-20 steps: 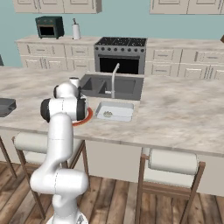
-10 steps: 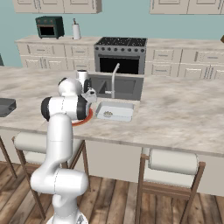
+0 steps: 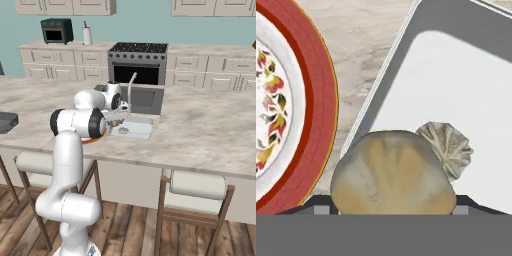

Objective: Place two dumplings into each of the tupperware containers and then place the containers in the fridge.

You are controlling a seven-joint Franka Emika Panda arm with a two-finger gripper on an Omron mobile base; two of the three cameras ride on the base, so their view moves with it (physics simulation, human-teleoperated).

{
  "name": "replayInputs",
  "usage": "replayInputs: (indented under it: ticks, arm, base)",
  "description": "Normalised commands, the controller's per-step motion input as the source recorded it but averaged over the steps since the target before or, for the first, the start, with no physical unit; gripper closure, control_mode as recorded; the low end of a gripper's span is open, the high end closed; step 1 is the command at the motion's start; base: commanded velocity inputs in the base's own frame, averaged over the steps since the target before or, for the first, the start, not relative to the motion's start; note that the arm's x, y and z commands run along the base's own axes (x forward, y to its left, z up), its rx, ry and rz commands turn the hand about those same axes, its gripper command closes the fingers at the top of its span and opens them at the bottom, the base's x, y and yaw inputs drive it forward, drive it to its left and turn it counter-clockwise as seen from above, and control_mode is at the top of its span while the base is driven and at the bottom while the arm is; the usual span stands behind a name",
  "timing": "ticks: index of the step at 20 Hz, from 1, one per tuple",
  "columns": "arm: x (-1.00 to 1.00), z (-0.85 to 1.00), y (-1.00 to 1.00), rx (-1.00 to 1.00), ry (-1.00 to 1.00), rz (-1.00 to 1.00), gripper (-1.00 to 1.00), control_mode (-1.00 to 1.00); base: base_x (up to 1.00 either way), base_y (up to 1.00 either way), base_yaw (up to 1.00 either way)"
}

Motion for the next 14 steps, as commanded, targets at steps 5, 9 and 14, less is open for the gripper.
replayInputs:
  ticks: [5,9,14]
  arm:
    - [0.01,0.05,-0.82,0.00,0.00,-0.13,1.00,-1.00]
    - [0.36,0.00,-0.48,0.04,0.03,-0.05,1.00,-1.00]
    - [0.41,-0.04,-0.36,0.06,0.03,0.00,1.00,-1.00]
  base:
    - [0.00,0.00,0.00]
    - [0.00,0.00,0.00]
    - [0.00,0.00,0.00]
